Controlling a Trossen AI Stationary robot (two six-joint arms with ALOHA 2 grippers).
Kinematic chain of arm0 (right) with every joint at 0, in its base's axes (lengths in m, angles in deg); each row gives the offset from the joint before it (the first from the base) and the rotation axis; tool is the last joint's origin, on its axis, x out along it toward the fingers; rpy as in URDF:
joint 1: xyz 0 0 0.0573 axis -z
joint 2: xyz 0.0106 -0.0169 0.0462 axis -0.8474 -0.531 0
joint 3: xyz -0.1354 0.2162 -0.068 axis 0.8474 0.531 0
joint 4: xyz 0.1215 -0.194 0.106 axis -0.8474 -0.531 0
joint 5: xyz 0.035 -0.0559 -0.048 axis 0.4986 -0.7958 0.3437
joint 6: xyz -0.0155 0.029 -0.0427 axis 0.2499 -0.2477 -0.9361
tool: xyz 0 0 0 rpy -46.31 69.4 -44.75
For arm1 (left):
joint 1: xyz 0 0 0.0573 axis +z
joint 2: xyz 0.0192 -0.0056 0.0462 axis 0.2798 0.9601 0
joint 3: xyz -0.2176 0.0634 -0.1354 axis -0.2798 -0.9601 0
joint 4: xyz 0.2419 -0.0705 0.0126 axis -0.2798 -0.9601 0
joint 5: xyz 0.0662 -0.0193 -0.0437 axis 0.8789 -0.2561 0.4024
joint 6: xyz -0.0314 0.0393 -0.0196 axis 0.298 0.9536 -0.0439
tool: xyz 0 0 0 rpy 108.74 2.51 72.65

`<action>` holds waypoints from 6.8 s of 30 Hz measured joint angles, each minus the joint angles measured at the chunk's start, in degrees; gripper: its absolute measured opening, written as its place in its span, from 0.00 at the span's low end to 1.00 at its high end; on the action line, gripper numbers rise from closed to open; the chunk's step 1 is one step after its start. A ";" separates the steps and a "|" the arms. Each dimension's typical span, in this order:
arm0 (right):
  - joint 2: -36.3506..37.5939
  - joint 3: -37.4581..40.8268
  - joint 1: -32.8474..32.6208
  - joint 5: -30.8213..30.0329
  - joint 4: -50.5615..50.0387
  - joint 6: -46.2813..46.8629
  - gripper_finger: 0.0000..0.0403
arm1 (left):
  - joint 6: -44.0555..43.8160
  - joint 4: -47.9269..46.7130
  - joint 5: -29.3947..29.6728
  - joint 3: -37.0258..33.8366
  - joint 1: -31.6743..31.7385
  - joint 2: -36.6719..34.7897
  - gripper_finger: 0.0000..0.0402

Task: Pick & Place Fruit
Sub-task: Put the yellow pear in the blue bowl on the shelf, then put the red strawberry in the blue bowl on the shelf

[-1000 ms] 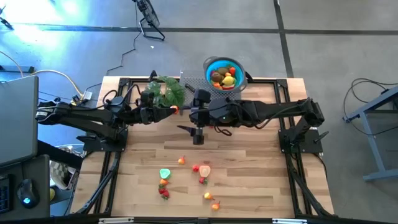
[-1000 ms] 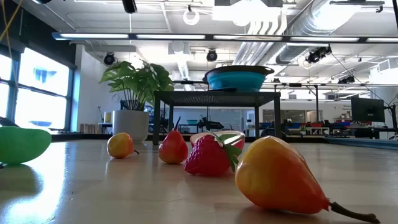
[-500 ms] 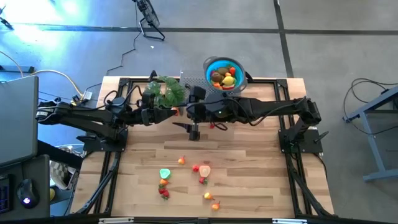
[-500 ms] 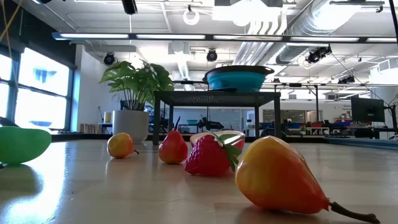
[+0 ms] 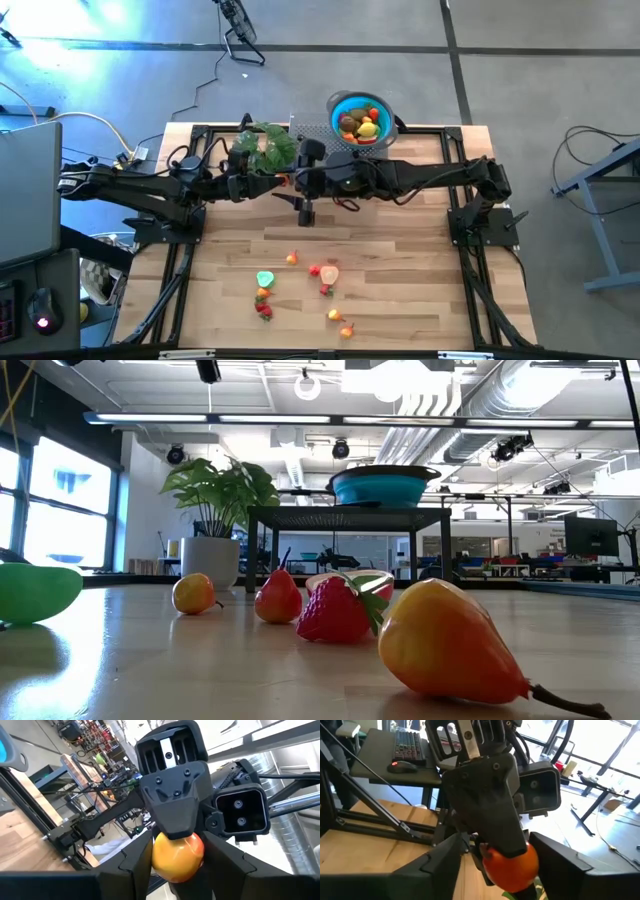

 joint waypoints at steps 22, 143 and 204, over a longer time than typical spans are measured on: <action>0.02 0.00 -0.16 -1.56 -0.96 -2.34 0.30 | 0.55 -0.07 -0.12 0.00 0.00 0.00 0.39; 3.36 0.00 35.60 -4.26 -36.84 29.08 0.39 | 31.50 -22.64 7.93 0.04 16.92 -19.87 0.62; 12.04 -0.02 -13.40 -19.49 -44.21 53.54 0.12 | 22.61 -28.90 -0.82 0.02 16.90 -19.89 0.62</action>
